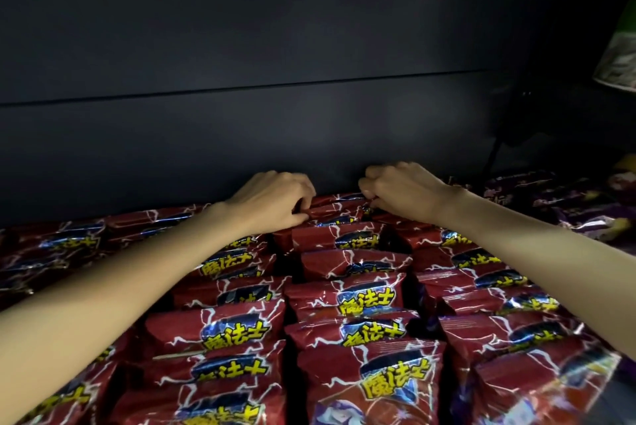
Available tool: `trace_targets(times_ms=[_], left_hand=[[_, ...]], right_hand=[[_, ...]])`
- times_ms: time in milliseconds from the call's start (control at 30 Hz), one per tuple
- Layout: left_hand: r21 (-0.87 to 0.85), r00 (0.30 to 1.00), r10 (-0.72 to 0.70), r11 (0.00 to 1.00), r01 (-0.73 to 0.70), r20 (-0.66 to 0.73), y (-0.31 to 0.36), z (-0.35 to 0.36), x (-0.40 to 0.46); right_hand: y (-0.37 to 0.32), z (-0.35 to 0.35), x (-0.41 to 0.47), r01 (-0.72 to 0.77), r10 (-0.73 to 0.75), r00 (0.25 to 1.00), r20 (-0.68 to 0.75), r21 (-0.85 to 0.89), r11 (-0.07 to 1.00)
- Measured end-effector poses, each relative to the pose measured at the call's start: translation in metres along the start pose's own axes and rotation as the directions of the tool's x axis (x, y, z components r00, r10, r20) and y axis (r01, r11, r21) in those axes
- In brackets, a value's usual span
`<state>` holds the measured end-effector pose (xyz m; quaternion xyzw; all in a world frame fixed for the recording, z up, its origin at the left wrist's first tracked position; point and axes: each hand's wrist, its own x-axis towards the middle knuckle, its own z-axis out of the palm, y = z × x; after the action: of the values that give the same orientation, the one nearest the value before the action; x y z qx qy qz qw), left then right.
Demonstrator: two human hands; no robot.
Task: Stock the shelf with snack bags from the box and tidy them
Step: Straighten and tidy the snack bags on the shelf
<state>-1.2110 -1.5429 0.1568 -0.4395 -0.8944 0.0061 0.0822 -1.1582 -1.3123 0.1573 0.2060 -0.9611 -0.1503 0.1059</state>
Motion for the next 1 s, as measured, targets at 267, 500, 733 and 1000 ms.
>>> trace_targets(times_ms=[267,500,733,1000], left_hand=[[-0.058,0.999,-0.035,0.998,0.036,0.006,0.002,0.000,0.002],[0.065,0.999,-0.013,0.998,0.016,-0.048,0.006,0.008,-0.001],[-0.049,0.999,-0.036,0.998,0.035,-0.005,0.003,0.000,-0.001],[-0.178,0.992,0.074,0.980,-0.092,-0.105,0.041,-0.020,0.036]], right_hand=[[0.006,0.011,0.002,-0.015,0.011,1.000,0.014,0.378,0.926],[0.007,0.019,0.000,0.026,0.011,0.997,-0.081,0.438,0.899],[0.041,-0.003,-0.036,0.042,0.047,0.986,-0.158,0.517,0.855],[0.087,0.007,-0.087,-0.217,0.230,0.973,0.005,0.340,0.915]])
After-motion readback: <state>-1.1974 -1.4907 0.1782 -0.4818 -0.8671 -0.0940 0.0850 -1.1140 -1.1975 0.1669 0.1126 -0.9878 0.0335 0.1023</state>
